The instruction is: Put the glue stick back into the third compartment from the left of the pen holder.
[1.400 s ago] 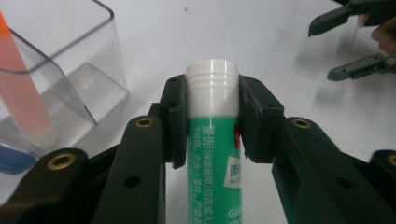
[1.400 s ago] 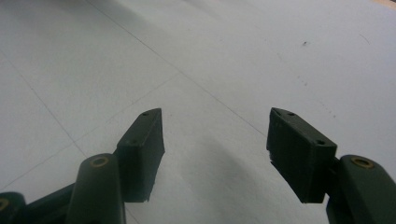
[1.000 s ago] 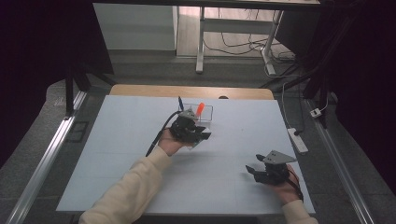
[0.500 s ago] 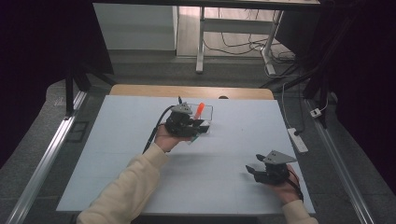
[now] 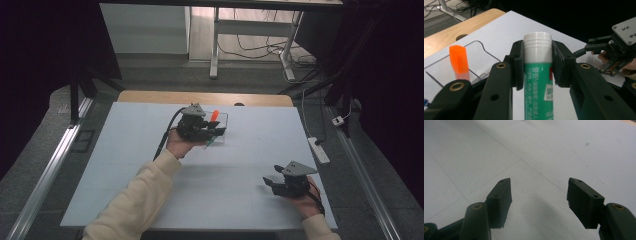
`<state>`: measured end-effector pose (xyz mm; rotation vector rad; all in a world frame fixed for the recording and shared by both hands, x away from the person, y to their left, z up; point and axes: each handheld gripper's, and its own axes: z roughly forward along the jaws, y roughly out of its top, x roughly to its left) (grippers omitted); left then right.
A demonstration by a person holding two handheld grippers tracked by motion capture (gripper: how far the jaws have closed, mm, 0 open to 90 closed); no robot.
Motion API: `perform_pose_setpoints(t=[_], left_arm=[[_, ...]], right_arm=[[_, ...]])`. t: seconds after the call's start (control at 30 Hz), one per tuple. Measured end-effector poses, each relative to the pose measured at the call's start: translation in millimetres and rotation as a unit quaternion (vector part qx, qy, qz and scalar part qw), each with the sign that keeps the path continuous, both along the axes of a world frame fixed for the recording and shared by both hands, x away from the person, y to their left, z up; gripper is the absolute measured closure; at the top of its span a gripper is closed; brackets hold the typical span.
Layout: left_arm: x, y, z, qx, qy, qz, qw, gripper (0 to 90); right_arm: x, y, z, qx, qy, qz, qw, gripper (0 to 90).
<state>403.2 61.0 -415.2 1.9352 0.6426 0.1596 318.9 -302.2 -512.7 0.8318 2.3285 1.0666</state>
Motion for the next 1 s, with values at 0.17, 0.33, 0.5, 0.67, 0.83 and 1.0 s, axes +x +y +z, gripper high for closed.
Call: perform_pose_setpoints(t=[0.17, 0.33, 0.5, 0.67, 0.83, 1.0], left_arm=[[2.1, -1.9, 6.1, -0.006, -0.006, 0.0, 1.0, 64.5], [3.5, -4.3, 10.4, -0.008, -0.011, 0.0, 0.9999, 64.5], [6.3, -7.7, 15.7, -0.008, -0.017, -0.002, 0.9998, 64.5], [11.2, -10.4, 20.2, -0.009, -0.021, 0.0, 0.9997, 64.5], [16.7, -13.3, 24.2, -0.01, -0.026, 0.002, 0.9996, 64.5], [22.3, -15.2, 26.7, -0.008, -0.028, 0.008, 0.9995, 64.5]], right_arm=[[0.1, -0.3, 0.1, 0.003, -0.001, 0.0, 1.0, 35.8], [-0.3, -0.1, 0.3, 0.0, -0.003, -0.003, 1.0, 35.8], [-0.1, -0.1, 0.7, -0.002, -0.002, 0.0, 1.0, 35.8], [0.2, -0.3, 0.1, -0.001, -0.001, 0.0, 1.0, 35.8], [0.5, -0.4, -0.1, -0.001, -0.001, 0.001, 1.0, 35.8], [0.5, -0.4, 0.0, -0.002, 0.0, 0.001, 1.0, 35.8]])
